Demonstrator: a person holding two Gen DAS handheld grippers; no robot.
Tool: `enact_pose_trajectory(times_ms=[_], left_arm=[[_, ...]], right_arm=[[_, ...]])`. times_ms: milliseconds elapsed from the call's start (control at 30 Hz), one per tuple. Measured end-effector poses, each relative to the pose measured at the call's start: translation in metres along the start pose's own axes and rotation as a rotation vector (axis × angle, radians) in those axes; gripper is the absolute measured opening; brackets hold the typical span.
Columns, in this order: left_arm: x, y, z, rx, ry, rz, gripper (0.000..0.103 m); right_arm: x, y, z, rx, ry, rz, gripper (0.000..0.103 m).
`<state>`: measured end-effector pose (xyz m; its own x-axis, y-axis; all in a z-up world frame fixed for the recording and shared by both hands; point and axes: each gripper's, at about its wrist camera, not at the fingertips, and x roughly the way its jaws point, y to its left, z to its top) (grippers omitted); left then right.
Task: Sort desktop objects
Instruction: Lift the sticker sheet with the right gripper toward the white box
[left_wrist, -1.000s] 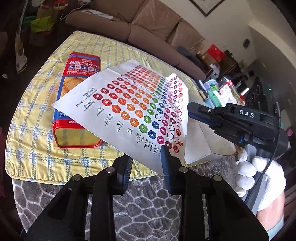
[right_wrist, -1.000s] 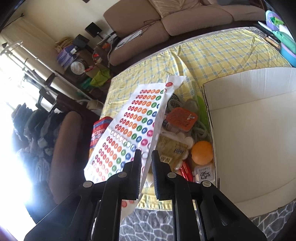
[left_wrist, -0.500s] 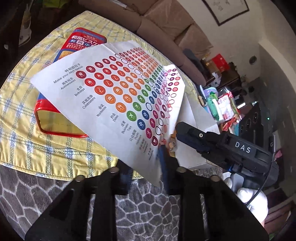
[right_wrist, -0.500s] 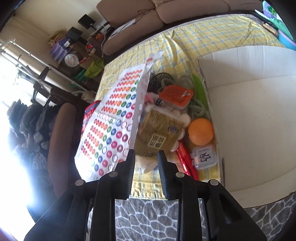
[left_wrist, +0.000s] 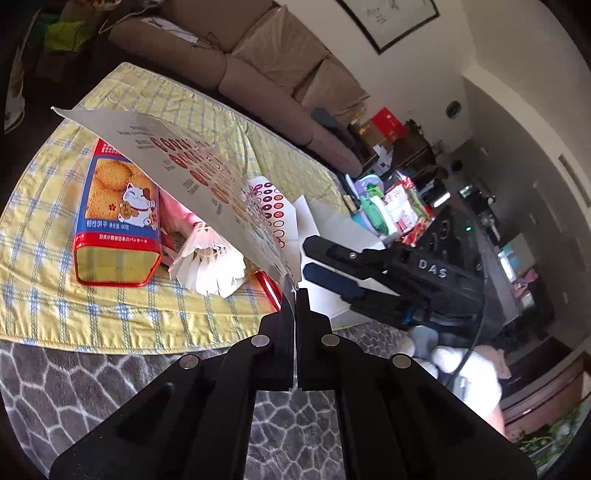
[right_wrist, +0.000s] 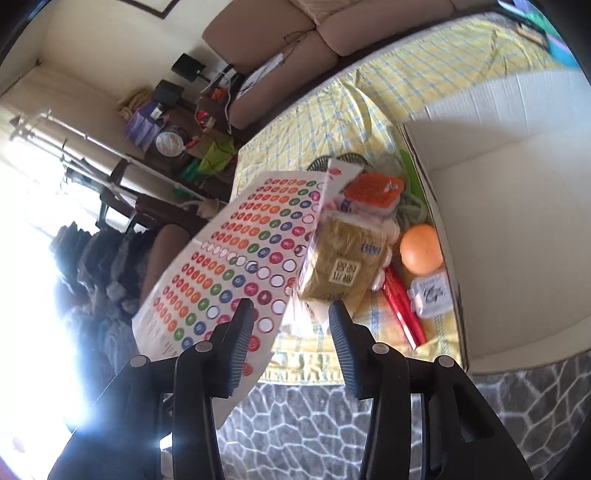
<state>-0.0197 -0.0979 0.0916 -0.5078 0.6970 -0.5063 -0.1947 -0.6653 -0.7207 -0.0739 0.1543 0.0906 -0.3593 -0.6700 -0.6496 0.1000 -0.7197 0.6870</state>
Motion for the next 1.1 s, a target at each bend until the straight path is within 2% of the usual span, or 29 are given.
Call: enact_pose_trajectory(times_ms=[67, 167, 233, 333, 533, 700, 833, 933, 1100], left_arm=[[-0.007, -0.001, -0.003, -0.02, 0.014, -0.044, 0.001], [-0.017, -0.004, -0.01, -0.001, 0.03, -0.051, 0.001], [-0.024, -0.002, -0.017, 0.0, 0.04, -0.049, 0.001], [-0.032, -0.007, -0.022, 0.008, 0.049, -0.063, 0.001], [-0.052, -0.056, -0.017, 0.11, 0.059, -0.101, 0.001], [-0.044, -0.117, -0.004, 0.213, 0.089, -0.151, 0.001], [-0.012, -0.168, 0.0, 0.28, 0.162, -0.19, 0.001], [0.029, -0.202, 0.002, 0.326, 0.251, -0.198, 0.001], [0.103, -0.226, 0.002, 0.375, 0.386, -0.127, 0.003]], right_arm=[[0.008, -0.005, -0.009, 0.051, 0.021, 0.062, 0.044], [0.015, -0.009, -0.02, 0.126, 0.022, 0.163, 0.044], [0.015, -0.007, -0.024, 0.13, 0.005, 0.2, 0.022], [0.012, 0.0, -0.027, 0.099, -0.007, 0.214, 0.013], [-0.028, 0.007, -0.028, 0.058, -0.084, 0.277, 0.012], [-0.096, -0.01, -0.021, 0.074, -0.214, 0.329, 0.012], [-0.155, -0.045, -0.018, 0.116, -0.352, 0.295, 0.012], [-0.185, -0.082, -0.02, 0.176, -0.432, 0.247, 0.012], [-0.2, -0.139, -0.019, 0.285, -0.514, 0.122, 0.012]])
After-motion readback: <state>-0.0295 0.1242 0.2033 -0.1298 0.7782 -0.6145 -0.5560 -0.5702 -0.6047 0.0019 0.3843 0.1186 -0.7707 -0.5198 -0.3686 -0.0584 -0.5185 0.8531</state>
